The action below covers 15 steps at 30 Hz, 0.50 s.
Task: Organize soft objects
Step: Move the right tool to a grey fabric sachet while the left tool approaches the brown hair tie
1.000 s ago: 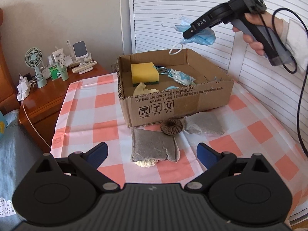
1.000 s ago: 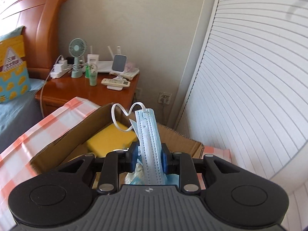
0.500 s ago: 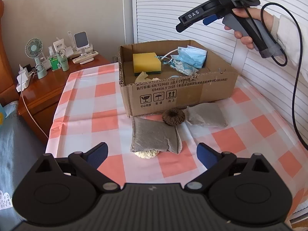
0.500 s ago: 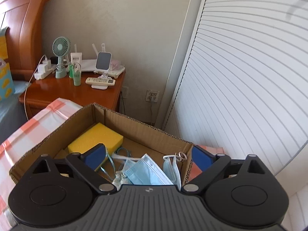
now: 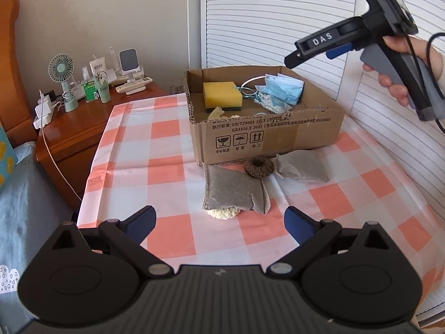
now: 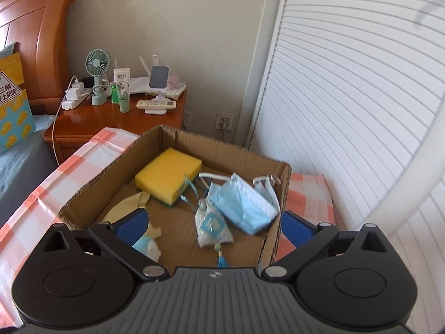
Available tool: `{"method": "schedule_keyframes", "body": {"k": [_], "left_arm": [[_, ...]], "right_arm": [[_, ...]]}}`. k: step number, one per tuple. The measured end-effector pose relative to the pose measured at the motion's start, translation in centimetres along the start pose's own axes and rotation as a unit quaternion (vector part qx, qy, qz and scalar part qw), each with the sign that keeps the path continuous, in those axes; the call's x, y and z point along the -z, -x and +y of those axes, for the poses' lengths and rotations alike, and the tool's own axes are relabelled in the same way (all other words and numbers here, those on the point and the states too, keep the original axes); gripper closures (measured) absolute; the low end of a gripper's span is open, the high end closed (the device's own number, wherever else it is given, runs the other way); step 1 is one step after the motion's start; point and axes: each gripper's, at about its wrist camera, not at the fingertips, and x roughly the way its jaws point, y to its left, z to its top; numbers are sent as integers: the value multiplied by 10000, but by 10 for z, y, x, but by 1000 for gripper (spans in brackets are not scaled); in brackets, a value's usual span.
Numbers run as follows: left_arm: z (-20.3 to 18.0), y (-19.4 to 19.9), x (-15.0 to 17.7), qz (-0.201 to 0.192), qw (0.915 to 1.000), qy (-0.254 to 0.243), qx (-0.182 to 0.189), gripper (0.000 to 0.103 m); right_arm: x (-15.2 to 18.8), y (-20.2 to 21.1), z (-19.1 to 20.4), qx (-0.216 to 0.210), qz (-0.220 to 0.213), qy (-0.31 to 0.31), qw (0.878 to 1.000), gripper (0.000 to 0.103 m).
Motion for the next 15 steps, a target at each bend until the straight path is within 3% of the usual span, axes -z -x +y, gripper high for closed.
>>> {"method": "schedule_keyframes", "body": {"k": [9, 15], "left_arm": [[7, 6, 5, -94, 9999, 88, -44, 2], [10, 4, 8, -99, 9998, 132, -109, 2]], "right_arm": [[66, 20, 17, 235, 122, -566, 9980, 0], [108, -3, 32, 76, 441, -1030, 9937, 0]]}}
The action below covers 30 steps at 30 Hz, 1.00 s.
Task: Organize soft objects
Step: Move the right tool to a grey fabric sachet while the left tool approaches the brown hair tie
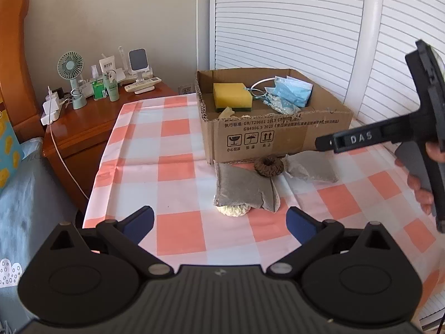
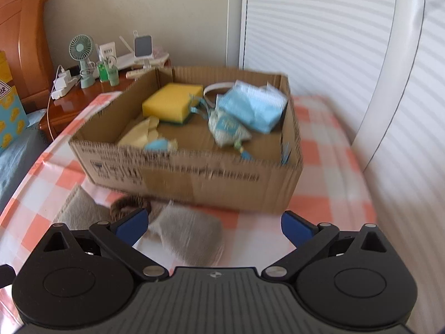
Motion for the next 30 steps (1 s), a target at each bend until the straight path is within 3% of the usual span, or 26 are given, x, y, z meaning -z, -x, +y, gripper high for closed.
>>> {"method": "schedule_keyframes", "body": {"k": [7, 13, 20, 30], "left_arm": [[0, -3, 2, 61, 10000, -35, -22, 2], [-1, -12, 0, 151, 9999, -33, -69, 2], [-5, -21, -5, 218, 9997, -122, -49, 2], [-25, -39, -21, 167, 9985, -529, -15, 2]], "right_arm": [[14, -32, 10, -160, 258, -317, 9990, 0], [18, -49, 16, 82, 305, -129, 9994, 0], [25, -46, -1, 372, 274, -42, 9989, 0], [38, -32, -22, 265, 197, 169, 9993, 0]]}}
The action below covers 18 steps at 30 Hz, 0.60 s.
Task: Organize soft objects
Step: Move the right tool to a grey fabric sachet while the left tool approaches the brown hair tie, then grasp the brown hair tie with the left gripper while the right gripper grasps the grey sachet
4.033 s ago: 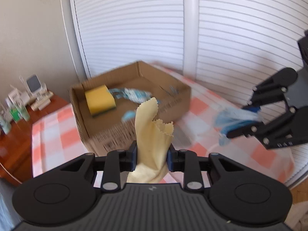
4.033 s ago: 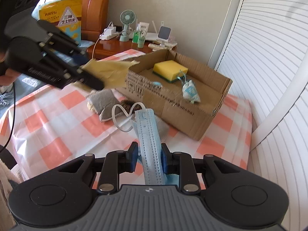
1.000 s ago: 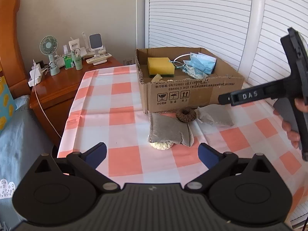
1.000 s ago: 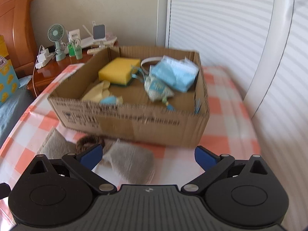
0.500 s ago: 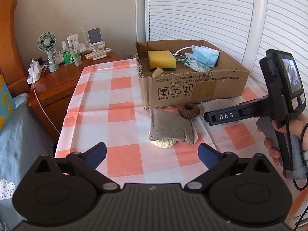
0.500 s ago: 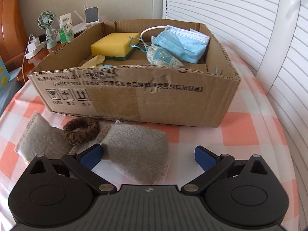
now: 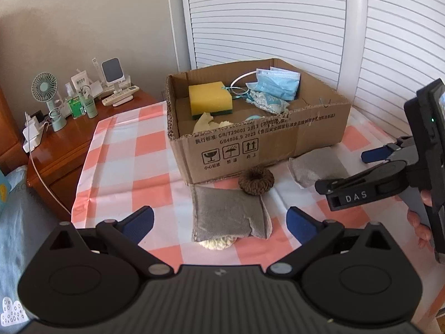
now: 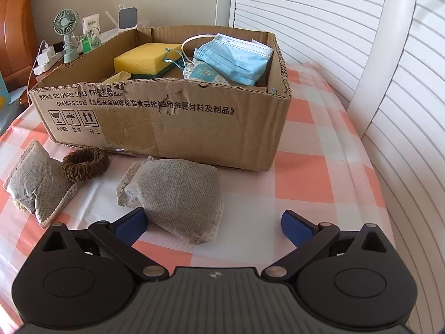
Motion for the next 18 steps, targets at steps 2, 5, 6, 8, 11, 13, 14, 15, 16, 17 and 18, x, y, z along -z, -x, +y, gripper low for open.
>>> {"method": "schedule_keyframes", "body": {"k": [2, 5, 6, 8, 11, 13, 14, 15, 16, 17, 18], "left_arm": [[-4, -5, -6, -42, 10000, -79, 21, 2], [-10, -14, -14, -134, 9997, -212, 83, 2], [-12, -17, -16, -143, 9995, -257, 105, 2], [-18, -26, -21, -199, 9989, -385, 160, 3], [-25, -39, -26, -229, 9980, -559, 173, 9], [-27, -47, -30, -198, 9980, -562, 199, 17], [-27, -52, -31, -169, 9981, -549, 235, 22], [-27, -56, -32, -127, 9981, -534, 286, 24], [-28, -60, -33, -70, 9981, -507, 329, 26], [-28, -63, -34, -19, 9981, -480, 380, 29], [-28, -67, -34, 23, 9981, -458, 416, 34]], "right_arm": [[3, 1, -1, -27, -74, 34, 10000, 0], [4, 2, -2, -73, -123, 81, 9999, 0], [4, 2, -2, -88, -128, 97, 9998, 0], [5, 2, -3, -119, -143, 124, 9998, 0], [5, 2, -3, -153, -177, 164, 9996, 0], [6, 2, -4, -179, -192, 188, 9995, 0], [6, 2, -5, -189, -200, 195, 9994, 0], [7, 3, -5, -195, -209, 200, 9994, 0], [7, 3, -5, -196, -216, 202, 9994, 0], [7, 3, -5, -195, -222, 201, 9994, 0], [7, 3, -5, -195, -227, 201, 9993, 0]]}}
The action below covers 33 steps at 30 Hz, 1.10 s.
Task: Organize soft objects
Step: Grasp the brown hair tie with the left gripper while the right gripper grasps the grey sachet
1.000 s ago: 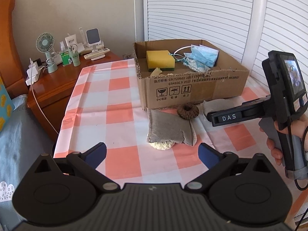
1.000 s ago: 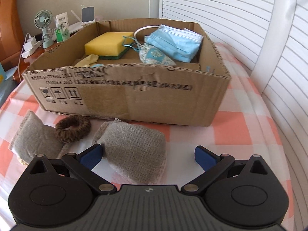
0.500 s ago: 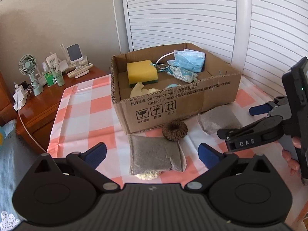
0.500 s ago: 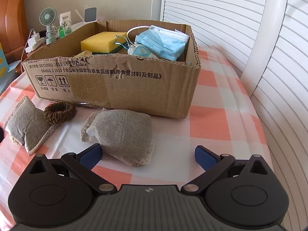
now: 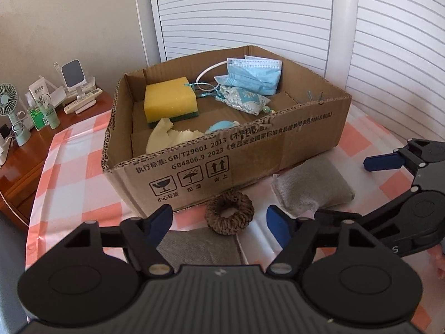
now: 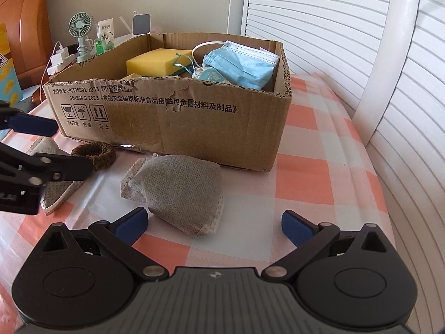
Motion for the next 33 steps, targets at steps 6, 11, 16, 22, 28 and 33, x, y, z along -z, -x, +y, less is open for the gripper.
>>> {"method": "schedule_keyframes", "body": {"k": [6, 11, 16, 22, 28, 33], "left_arm": [[-2, -17, 0, 207, 9996, 120, 123, 42], [-3, -28, -1, 294, 9993, 202, 136, 53], [-1, -32, -1, 314, 9987, 325, 233, 63], [1, -29, -3, 239, 9987, 381, 243, 66], [5, -18, -4, 131, 9986, 453, 229, 66], [7, -12, -5, 100, 9987, 455, 212, 66]], "right_arm": [[1, 0, 0, -2, -21, 1, 10000, 0], [1, 1, 0, -9, -47, 7, 10000, 0], [3, 2, 1, -15, -86, 8, 10000, 0], [3, 3, 6, -172, -79, 144, 9997, 0], [-2, -3, 21, -522, -125, 357, 9979, 0], [-10, -9, 28, -630, -124, 473, 9968, 0]]}}
